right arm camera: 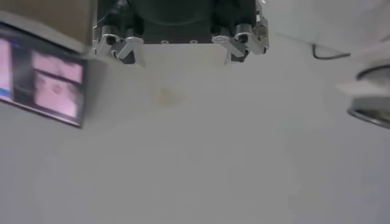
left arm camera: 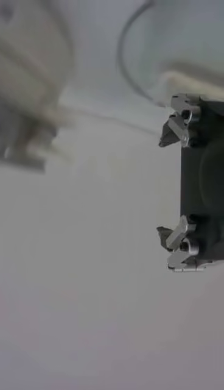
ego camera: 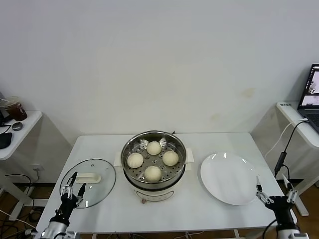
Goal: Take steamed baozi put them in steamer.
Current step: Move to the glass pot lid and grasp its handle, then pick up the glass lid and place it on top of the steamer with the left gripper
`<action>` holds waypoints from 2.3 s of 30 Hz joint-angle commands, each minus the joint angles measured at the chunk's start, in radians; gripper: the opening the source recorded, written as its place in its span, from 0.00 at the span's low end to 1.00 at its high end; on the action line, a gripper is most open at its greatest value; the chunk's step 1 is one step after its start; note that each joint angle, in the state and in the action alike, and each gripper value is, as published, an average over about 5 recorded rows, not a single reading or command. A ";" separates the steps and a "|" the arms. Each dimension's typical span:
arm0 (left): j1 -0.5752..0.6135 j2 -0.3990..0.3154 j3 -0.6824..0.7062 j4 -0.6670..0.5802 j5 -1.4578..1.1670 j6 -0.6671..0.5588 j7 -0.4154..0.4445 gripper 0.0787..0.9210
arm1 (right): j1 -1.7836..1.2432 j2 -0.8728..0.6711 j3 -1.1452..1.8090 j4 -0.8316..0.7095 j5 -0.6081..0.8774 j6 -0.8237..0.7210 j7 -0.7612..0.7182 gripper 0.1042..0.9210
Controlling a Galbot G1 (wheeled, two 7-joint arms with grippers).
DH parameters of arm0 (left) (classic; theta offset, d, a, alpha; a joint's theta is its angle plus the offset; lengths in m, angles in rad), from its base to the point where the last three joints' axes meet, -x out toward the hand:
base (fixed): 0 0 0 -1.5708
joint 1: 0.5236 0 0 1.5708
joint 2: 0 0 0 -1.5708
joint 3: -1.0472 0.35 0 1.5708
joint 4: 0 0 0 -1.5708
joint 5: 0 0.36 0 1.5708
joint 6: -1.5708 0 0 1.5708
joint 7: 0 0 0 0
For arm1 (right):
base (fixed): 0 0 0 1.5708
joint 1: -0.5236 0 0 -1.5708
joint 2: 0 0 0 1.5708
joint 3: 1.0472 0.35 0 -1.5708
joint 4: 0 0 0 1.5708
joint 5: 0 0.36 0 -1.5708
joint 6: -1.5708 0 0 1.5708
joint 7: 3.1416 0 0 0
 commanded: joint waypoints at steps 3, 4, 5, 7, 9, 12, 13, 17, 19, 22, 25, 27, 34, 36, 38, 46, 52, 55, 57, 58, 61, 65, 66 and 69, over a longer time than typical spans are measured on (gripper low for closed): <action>-0.257 0.114 0.081 0.307 0.210 -0.022 0.010 0.88 | -0.070 0.064 0.029 0.028 0.002 -0.029 0.012 0.88; -0.265 0.118 0.089 0.320 0.209 -0.023 0.012 0.88 | -0.070 0.066 0.025 0.028 0.000 -0.029 0.012 0.88; -0.271 0.120 0.093 0.329 0.210 -0.023 0.014 0.88 | -0.071 0.069 0.022 0.029 -0.002 -0.029 0.012 0.88; -0.273 0.126 0.098 0.336 0.208 -0.023 0.020 0.88 | -0.071 0.074 0.017 0.031 -0.006 -0.030 0.012 0.88; -0.263 0.132 0.098 0.325 0.203 -0.022 0.023 0.88 | -0.070 0.077 0.012 0.033 -0.008 -0.031 0.012 0.88; -0.240 0.140 0.095 0.293 0.193 -0.022 0.023 0.88 | -0.068 0.082 0.009 0.033 -0.010 -0.031 0.012 0.88; -0.236 0.142 0.094 0.286 0.190 -0.022 0.023 0.88 | -0.067 0.083 0.008 0.031 -0.011 -0.030 0.013 0.88; -0.255 0.142 0.105 0.290 0.184 -0.023 0.029 0.88 | -0.064 0.086 0.003 0.028 -0.016 -0.029 0.013 0.88; -0.272 0.141 0.118 0.300 0.181 -0.024 0.035 0.88 | -0.065 0.088 0.001 0.029 -0.019 -0.028 0.013 0.88; -0.295 0.138 0.136 0.319 0.178 -0.025 0.043 0.88 | -0.066 0.090 0.000 0.030 -0.020 -0.028 0.013 0.88; -0.319 0.135 0.148 0.344 0.178 -0.028 0.043 0.88 | -0.068 0.091 -0.001 0.030 -0.021 -0.026 0.013 0.88; -0.336 0.134 0.153 0.361 0.177 -0.033 0.043 0.88 | -0.068 0.093 -0.003 0.028 -0.022 -0.025 0.014 0.88; -0.381 0.130 0.166 0.405 0.180 -0.047 0.042 0.86 | -0.064 0.099 -0.019 0.023 -0.033 -0.024 0.014 0.88; -0.385 0.130 0.168 0.410 0.180 -0.050 0.045 0.81 | -0.063 0.100 -0.022 0.022 -0.037 -0.024 0.014 0.88; -0.389 0.130 0.169 0.416 0.178 -0.054 0.049 0.75 | -0.062 0.101 -0.025 0.020 -0.042 -0.023 0.014 0.88; -0.389 0.123 0.173 0.435 0.126 -0.068 0.028 0.47 | -0.060 0.100 -0.035 0.000 -0.051 -0.015 0.014 0.88; -0.341 0.136 0.165 0.369 0.045 -0.046 -0.025 0.27 | -0.059 0.092 -0.055 -0.024 -0.061 0.002 0.013 0.88; -0.283 0.162 0.153 0.262 -0.026 0.000 -0.051 0.16 | -0.060 0.084 -0.067 -0.031 -0.065 0.005 0.013 0.88; -0.222 0.182 0.138 0.170 -0.079 0.062 -0.071 0.12 | -0.059 0.078 -0.074 -0.035 -0.069 0.009 0.012 0.88; -0.179 0.194 0.125 0.116 -0.108 0.100 -0.078 0.11 | -0.058 0.076 -0.076 -0.038 -0.073 0.013 0.012 0.88; -0.041 0.230 0.074 -0.058 -0.190 0.223 -0.062 0.10 | -0.051 0.068 -0.087 -0.051 -0.089 0.027 0.009 0.88; 0.095 0.278 -0.012 -0.284 -0.284 0.350 0.051 0.10 | -0.042 0.061 -0.116 -0.065 -0.105 0.041 0.008 0.88; 0.109 0.289 -0.032 -0.322 -0.295 0.378 0.091 0.10 | -0.039 0.061 -0.123 -0.069 -0.109 0.044 0.008 0.88; 0.117 0.327 -0.081 -0.410 -0.311 0.442 0.210 0.10 | -0.032 0.055 -0.136 -0.078 -0.113 0.048 0.009 0.88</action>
